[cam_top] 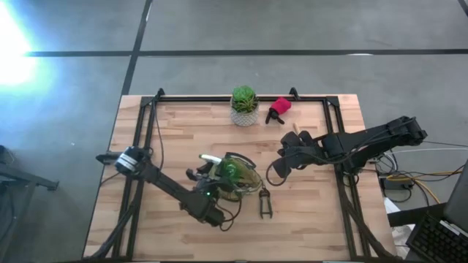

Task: Pick & Place Garden tools in Gardening bag
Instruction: Put the green spray bottle into the white gardening bag, then put the red and black gloves into the white gardening bag

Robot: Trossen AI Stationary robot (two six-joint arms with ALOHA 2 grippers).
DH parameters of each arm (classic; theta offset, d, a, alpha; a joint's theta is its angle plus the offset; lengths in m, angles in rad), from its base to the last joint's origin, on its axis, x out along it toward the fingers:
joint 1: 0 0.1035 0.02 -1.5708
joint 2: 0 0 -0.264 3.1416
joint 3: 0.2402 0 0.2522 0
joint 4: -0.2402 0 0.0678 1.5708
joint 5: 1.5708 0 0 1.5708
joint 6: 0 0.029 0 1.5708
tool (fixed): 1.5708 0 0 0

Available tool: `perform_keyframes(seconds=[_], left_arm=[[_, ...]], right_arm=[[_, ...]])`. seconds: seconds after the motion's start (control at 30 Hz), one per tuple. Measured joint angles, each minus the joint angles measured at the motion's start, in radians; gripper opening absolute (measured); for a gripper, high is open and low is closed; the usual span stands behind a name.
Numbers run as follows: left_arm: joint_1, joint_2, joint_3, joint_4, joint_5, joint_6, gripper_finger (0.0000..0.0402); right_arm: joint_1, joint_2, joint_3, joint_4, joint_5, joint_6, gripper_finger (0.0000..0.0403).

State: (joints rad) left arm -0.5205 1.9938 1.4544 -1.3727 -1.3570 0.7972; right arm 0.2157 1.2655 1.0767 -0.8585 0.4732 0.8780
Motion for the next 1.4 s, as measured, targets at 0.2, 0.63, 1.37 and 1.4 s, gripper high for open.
perform_keyframes(seconds=[0.2, 0.63, 1.37, 1.4], left_arm=[[-0.011, -0.018, 0.001, 0.0, 0.034, 0.0, 0.0193], [-0.04, -0.021, 0.125, 0.0, 0.156, -0.005, 0.0193], [-0.133, -0.145, 0.243, -0.086, 0.212, -0.594, 0.0193], [-0.133, -0.157, 0.243, -0.086, 0.229, -0.652, 0.0193]], right_arm=[[0.0, 0.0, 0.0, 0.0, 0.0, -0.004, 0.0027], [0.0, 0.0, 0.0, 0.001, 0.0, -0.016, 0.0027], [0.0, 0.0, 0.0, 0.002, -0.001, -0.018, 0.0027], [0.0, 0.0, 0.0, 0.002, -0.001, -0.018, 0.0027]])
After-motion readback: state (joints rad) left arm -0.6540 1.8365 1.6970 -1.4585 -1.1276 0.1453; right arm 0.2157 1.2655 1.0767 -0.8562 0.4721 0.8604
